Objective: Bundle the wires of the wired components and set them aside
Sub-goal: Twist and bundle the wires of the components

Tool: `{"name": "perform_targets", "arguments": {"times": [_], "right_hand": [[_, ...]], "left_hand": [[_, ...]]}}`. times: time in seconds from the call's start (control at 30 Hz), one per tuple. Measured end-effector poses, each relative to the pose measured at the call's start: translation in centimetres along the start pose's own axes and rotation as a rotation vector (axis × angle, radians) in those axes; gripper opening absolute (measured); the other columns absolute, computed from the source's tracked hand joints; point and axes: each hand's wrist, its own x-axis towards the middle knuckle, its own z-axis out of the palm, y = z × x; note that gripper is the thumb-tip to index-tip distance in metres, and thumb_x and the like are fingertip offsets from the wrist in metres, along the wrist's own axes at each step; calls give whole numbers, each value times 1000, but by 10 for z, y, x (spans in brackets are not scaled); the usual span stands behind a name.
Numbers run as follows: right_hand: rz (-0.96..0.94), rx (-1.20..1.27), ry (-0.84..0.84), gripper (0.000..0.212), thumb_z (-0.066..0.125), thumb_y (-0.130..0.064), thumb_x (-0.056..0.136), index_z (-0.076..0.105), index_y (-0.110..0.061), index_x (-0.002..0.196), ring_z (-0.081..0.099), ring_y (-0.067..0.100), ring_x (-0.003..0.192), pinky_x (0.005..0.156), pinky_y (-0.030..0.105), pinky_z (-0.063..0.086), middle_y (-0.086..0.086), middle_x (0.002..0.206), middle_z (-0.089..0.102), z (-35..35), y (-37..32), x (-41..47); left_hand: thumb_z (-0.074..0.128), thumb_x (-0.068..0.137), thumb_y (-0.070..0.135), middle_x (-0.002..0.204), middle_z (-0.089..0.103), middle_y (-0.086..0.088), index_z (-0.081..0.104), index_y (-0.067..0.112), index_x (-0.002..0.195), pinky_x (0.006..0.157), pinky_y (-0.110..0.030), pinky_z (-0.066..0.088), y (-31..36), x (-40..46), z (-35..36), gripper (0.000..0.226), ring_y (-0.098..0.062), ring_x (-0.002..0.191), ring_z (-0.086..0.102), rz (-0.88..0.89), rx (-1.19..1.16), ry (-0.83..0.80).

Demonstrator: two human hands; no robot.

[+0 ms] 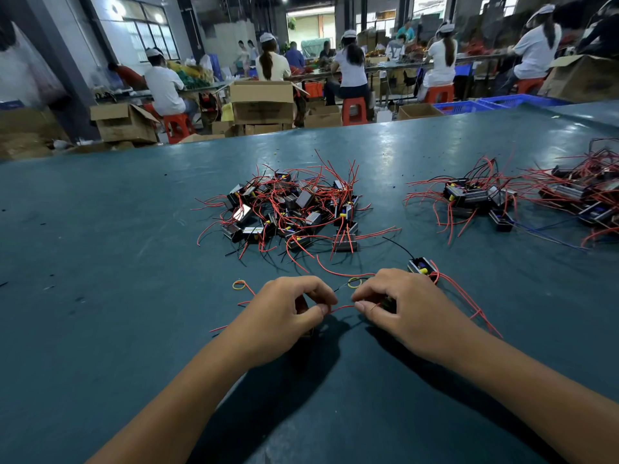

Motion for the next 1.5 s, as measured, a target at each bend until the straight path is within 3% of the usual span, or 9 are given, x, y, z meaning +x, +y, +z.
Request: {"name": "perform_targets", "arguments": {"times": [0.27, 0.43, 0.53, 0.8, 0.97, 1.1, 1.23, 1.4, 1.5], "right_hand": [[-13, -83, -84, 10, 67, -31, 91, 72, -26, 98, 50, 6, 90, 85, 25, 37, -16, 89, 55, 1, 0, 2], [-20, -80, -100, 7, 65, -30, 92, 66, -23, 90, 49, 9, 89, 86, 29, 38, -16, 86, 51, -2, -1, 1], [-21, -63, -109, 10, 63, -29, 94, 58, -29, 85, 48, 8, 88, 86, 30, 39, -18, 85, 50, -2, -2, 1], [-4, -35, -139, 25, 59, -27, 95, 45, -39, 79, 46, 1, 84, 78, 22, 32, -17, 84, 49, -4, 0, 0], [1, 39, -107, 9, 67, -25, 90, 61, -30, 93, 56, -1, 88, 76, 11, 39, -16, 90, 61, -10, -1, 0], [-43, 39, -79, 15, 73, -26, 87, 66, -27, 100, 57, -7, 95, 80, 3, 37, -18, 96, 65, -20, 2, -2], [-108, 58, -68, 8, 72, -21, 89, 72, -24, 96, 60, -1, 88, 78, 8, 40, -17, 92, 68, -24, 2, -1], [-117, 64, -23, 6, 69, -17, 91, 71, -23, 90, 61, 1, 82, 73, 11, 41, -16, 85, 68, -20, 0, -2], [-76, 111, 30, 8, 66, -18, 93, 66, -24, 87, 58, 0, 73, 66, 8, 38, -18, 76, 64, -17, -1, -3]], "left_hand": [[73, 90, 30, 70, 64, 25, 70, 27, 92, 53, -16, 42, 2, -2, -1, 5, 0, 53, 51, 36, 2, -20], [73, 91, 25, 67, 64, 24, 70, 27, 84, 59, -29, 53, 0, -1, -3, 8, -9, 55, 61, 9, 36, -1], [74, 90, 26, 69, 64, 26, 68, 28, 80, 52, -15, 46, -2, -1, -3, 11, -2, 52, 58, 22, 69, 10], [73, 90, 31, 87, 59, 21, 66, 33, 81, 60, -14, 40, -5, -2, -10, 12, -6, 64, 53, 29, 143, -15], [74, 88, 32, 88, 46, 21, 67, 38, 81, 65, -10, 36, -2, -4, -11, 12, 2, 73, 46, 52, 183, 9], [70, 92, 26, 88, 51, 24, 63, 32, 82, 65, -12, 37, -1, -5, -10, 14, -1, 70, 47, 81, 177, -1], [66, 95, 23, 80, 55, 33, 59, 33, 82, 58, -11, 38, -3, -4, -9, 18, -2, 60, 45, 69, 147, 6], [62, 98, 23, 76, 61, 24, 55, 34, 84, 55, -17, 40, -5, -5, -9, 19, -6, 58, 48, 41, 92, -36], [59, 100, 22, 78, 64, 7, 56, 31, 88, 68, -36, 51, -4, -5, -10, 15, -15, 68, 57, 21, 13, -75]]}}
